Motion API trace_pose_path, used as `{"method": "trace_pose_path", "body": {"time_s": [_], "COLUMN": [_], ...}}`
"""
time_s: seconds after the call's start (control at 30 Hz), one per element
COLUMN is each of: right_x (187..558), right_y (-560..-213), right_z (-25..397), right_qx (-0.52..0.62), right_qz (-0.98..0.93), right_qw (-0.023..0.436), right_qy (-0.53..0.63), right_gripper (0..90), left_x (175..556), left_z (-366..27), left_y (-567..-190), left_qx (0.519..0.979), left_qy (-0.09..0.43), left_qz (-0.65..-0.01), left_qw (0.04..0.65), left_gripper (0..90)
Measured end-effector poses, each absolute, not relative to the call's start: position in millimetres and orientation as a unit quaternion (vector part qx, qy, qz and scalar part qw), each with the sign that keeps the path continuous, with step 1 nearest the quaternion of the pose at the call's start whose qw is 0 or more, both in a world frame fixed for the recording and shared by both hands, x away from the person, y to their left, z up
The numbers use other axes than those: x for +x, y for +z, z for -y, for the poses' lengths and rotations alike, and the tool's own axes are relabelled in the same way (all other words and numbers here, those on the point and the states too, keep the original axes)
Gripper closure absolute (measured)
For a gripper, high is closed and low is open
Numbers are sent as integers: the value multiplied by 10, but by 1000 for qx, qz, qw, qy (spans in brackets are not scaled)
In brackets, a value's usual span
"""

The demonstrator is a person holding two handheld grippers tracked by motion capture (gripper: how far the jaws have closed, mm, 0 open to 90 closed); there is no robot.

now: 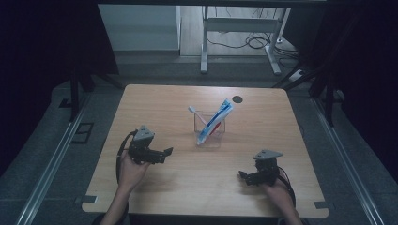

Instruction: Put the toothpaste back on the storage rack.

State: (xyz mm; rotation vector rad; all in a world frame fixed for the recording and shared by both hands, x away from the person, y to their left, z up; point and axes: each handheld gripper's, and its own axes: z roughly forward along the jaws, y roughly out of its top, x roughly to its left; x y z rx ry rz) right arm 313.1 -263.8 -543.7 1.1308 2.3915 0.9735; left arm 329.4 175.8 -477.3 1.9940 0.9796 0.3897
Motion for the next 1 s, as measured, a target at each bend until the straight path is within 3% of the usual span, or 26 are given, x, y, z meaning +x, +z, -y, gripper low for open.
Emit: {"method": "trace_pose_path", "body": {"time_s": [0.67,1.0], "right_x": [3132,3129], "right_y": [-5438,-5439], "right_z": [2638,2636], "right_qx": [396,398], "right_qz": [-837,-836], "right_qw": [161,162], "right_qy": [341,341], "right_gripper": [0,0], "left_x": [3124,3085], "left_z": [-1790,-1658], "left_y": [-5238,-5403], "left_qx": [807,834], "left_qy": [145,146], "left_qz": [-411,-400], "left_qw": [398,350], "left_gripper": [28,24]}}
